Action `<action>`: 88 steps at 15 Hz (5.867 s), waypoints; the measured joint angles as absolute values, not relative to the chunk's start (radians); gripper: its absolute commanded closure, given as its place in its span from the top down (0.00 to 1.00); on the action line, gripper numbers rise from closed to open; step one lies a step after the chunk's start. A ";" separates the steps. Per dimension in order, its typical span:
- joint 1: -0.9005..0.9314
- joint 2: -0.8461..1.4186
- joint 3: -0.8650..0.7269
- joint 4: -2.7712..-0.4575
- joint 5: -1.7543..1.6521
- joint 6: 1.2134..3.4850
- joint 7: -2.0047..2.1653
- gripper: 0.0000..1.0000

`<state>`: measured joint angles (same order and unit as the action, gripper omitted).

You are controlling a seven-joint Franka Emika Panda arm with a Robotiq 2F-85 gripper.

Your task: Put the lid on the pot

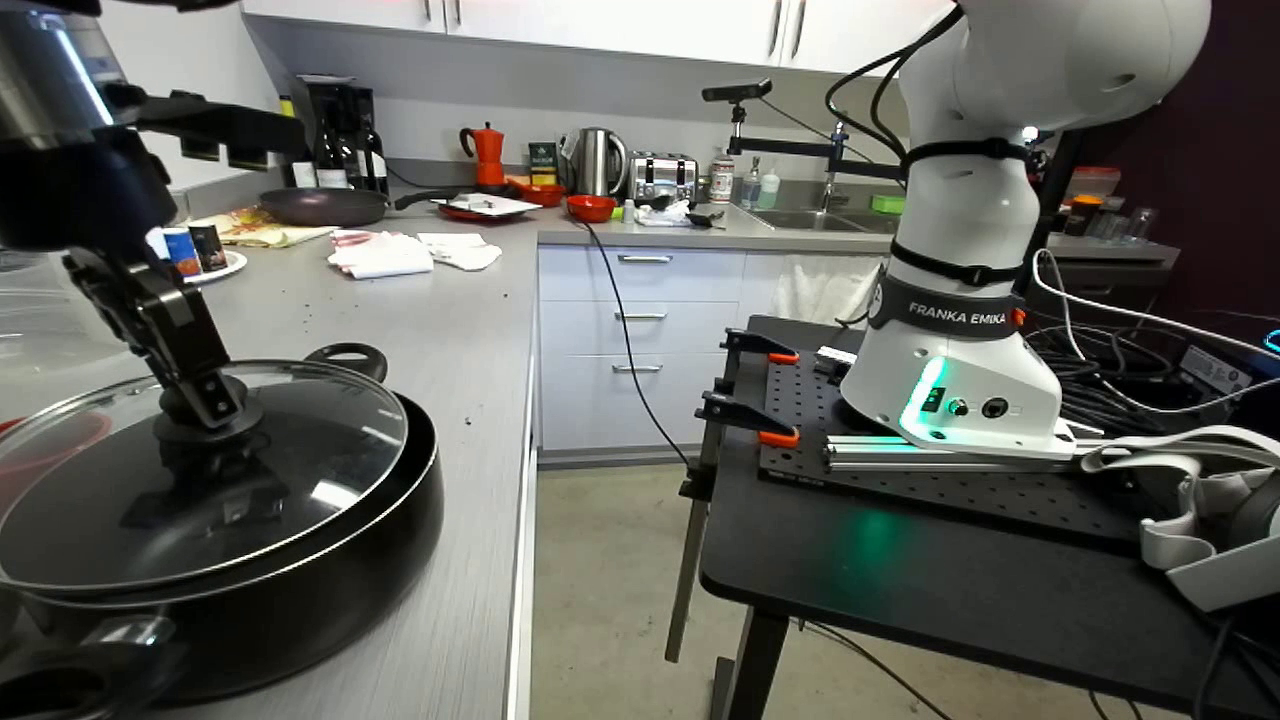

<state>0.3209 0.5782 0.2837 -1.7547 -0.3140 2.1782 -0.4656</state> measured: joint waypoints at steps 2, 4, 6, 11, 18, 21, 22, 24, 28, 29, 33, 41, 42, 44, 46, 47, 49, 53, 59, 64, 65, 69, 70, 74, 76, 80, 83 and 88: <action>0.324 0.576 0.284 -1.756 -0.315 2.178 -0.447 0.25; 0.327 0.573 0.284 -1.757 -0.315 2.177 -0.429 0.25; 0.328 0.569 0.284 -1.757 -0.315 2.173 -0.410 0.25; 0.328 0.549 0.283 -1.771 -0.315 2.135 -0.373 0.25; 0.328 0.530 0.287 -1.782 -0.310 2.102 -0.369 0.25; 0.328 0.529 0.296 -1.782 -0.303 2.102 -0.372 0.25; 0.328 0.529 0.298 -1.782 -0.299 2.102 -0.374 0.25; 0.328 0.529 0.303 -1.782 -0.291 2.102 -0.376 0.25; 0.321 0.528 0.308 -1.783 -0.263 2.110 -0.389 0.25; 0.317 0.526 0.309 -1.785 -0.255 2.115 -0.395 0.25; 0.296 0.520 0.310 -1.796 -0.221 2.135 -0.426 0.25; 0.266 0.523 0.310 -1.808 -0.186 2.144 -0.476 0.25; 0.266 0.525 0.310 -1.808 -0.186 2.144 -0.476 0.25; 0.266 0.529 0.311 -1.808 -0.186 2.144 -0.477 0.25; 0.267 0.535 0.312 -1.808 -0.186 2.144 -0.477 0.25; 0.267 0.538 0.313 -1.808 -0.186 2.144 -0.477 0.25; 0.269 0.546 0.314 -1.808 -0.186 2.144 -0.477 0.25; 0.271 0.550 0.315 -1.806 -0.187 2.144 -0.477 0.25; 0.274 0.550 0.315 -1.806 -0.188 2.144 -0.477 0.25; 0.280 0.553 0.315 -1.801 -0.189 2.143 -0.477 0.25; 0.281 0.553 0.315 -1.800 -0.191 2.143 -0.477 0.25; 0.282 0.557 0.314 -1.794 -0.197 2.142 -0.477 0.25; 0.282 0.558 0.313 -1.793 -0.199 2.142 -0.477 0.25; 0.281 0.559 0.309 -1.786 -0.200 2.138 -0.477 0.25; 0.281 0.560 0.307 -1.780 -0.200 2.135 -0.477 0.25; 0.280 0.567 0.305 -1.767 -0.200 2.129 -0.477 0.25; 0.280 0.577 0.305 -1.760 -0.200 2.126 -0.477 0.25; 0.280 0.586 0.305 -1.754 -0.200 2.121 -0.477 0.25</action>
<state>0.2795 0.5856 0.3045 -1.7537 -0.2001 2.1205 -0.4771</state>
